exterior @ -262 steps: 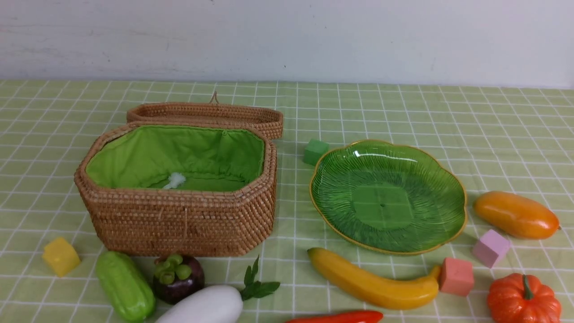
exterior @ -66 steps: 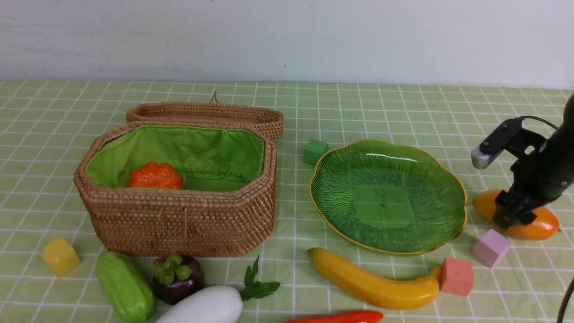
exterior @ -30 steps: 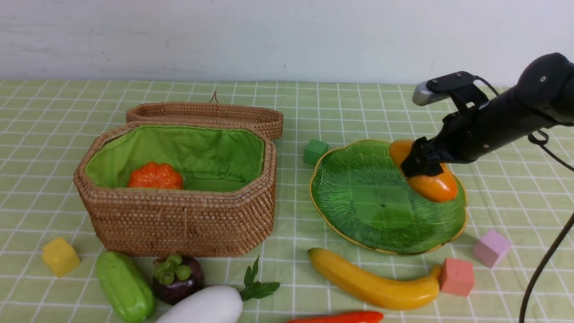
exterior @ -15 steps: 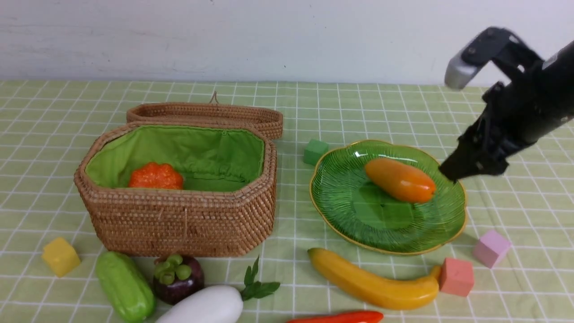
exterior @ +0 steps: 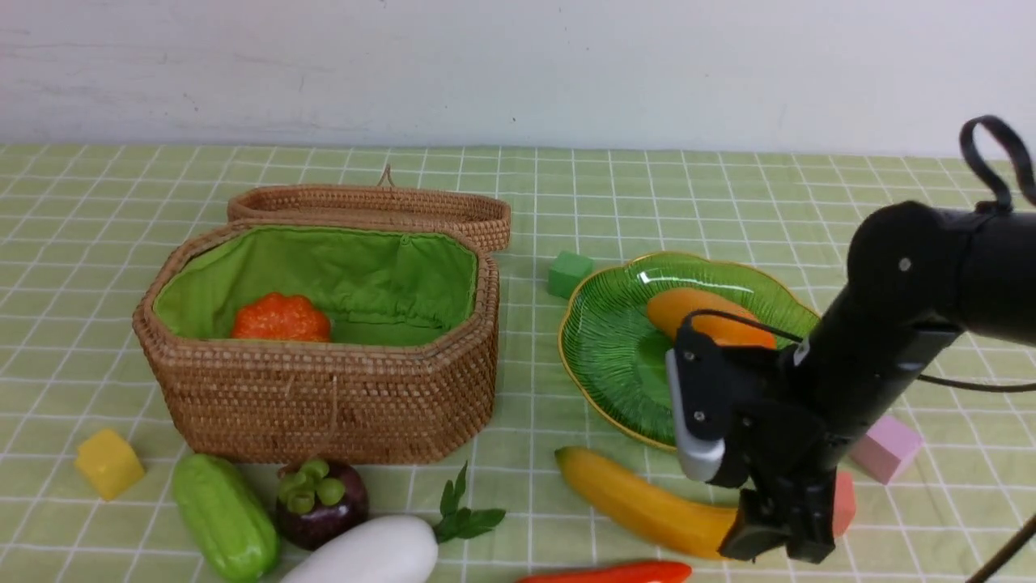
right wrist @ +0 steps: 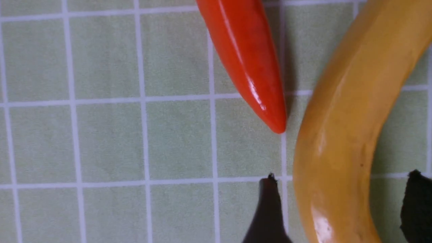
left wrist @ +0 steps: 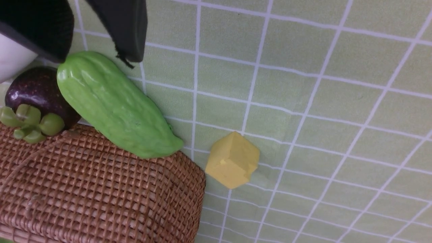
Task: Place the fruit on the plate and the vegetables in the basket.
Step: Use the right arm to grab a banana and put it into the right plate
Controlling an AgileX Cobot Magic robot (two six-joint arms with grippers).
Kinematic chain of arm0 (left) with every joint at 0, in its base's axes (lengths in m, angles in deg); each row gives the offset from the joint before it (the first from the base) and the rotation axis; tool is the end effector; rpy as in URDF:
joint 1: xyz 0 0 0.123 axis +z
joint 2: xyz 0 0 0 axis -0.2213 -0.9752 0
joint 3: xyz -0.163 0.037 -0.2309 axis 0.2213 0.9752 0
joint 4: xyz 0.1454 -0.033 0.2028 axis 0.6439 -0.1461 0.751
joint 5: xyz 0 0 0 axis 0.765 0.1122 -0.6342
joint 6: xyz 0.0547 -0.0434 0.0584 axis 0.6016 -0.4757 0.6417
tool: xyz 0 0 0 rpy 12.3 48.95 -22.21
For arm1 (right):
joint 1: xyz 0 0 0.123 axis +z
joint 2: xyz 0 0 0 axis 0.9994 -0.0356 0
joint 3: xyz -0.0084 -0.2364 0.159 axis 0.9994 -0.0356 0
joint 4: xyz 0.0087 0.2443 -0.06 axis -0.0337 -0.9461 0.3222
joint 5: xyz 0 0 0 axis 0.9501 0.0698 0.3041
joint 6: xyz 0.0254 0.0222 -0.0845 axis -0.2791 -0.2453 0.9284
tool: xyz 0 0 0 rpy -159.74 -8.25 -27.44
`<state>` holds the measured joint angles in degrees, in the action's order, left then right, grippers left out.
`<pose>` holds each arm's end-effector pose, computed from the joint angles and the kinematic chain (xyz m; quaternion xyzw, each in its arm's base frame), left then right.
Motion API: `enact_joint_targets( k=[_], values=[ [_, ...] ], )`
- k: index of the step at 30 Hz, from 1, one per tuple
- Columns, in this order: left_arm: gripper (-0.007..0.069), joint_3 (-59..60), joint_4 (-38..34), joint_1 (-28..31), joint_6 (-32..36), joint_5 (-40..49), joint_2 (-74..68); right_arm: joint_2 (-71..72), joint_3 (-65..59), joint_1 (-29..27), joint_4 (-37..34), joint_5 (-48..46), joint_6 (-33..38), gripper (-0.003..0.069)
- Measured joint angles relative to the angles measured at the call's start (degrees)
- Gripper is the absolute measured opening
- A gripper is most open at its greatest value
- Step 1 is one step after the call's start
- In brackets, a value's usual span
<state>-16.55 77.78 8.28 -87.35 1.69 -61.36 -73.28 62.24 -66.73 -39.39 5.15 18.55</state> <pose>0.0525 -0.0018 0.1697 -0.0982 0.8026 -0.1016 0.5795 0.2962 0.1423 0.2035 -0.6726 0.7216 0.1001 0.1300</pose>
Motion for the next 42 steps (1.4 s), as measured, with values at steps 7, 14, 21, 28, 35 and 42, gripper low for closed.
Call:
enact_joint_targets(
  k=[7, 14, 21, 28, 35, 42],
  values=[
    [0.0239, 0.0, 0.0, 0.0, 0.0, 0.0, 0.0, -6.1, 0.0, 0.1, 2.7, 0.5, -0.5, 0.0407],
    [0.0239, 0.0, 0.0, 0.0, 0.0, 0.0, 0.0, -5.9, 1.3, 0.1, 7.4, -0.4, -6.3, 0.032],
    [0.0239, 0.0, 0.0, 0.0, 0.0, 0.0, 0.0, 0.8, 10.2, -0.3, -1.5, -5.5, -3.8, 0.032],
    [0.0239, 0.0, 0.0, 0.0, 0.0, 0.0, 0.0, -0.7, 16.4, -5.7, -7.4, -0.5, -4.8, 0.032],
    [0.0239, 0.0, 0.0, 0.0, 0.0, 0.0, 0.0, -9.4, 16.5, -7.8, -7.2, 3.2, -10.6, 0.032],
    [0.0239, 0.0, 0.0, 0.0, 0.0, 0.0, 0.0, -11.9, 16.5, -7.8, -6.9, 6.4, -16.4, 0.0405]
  ],
)
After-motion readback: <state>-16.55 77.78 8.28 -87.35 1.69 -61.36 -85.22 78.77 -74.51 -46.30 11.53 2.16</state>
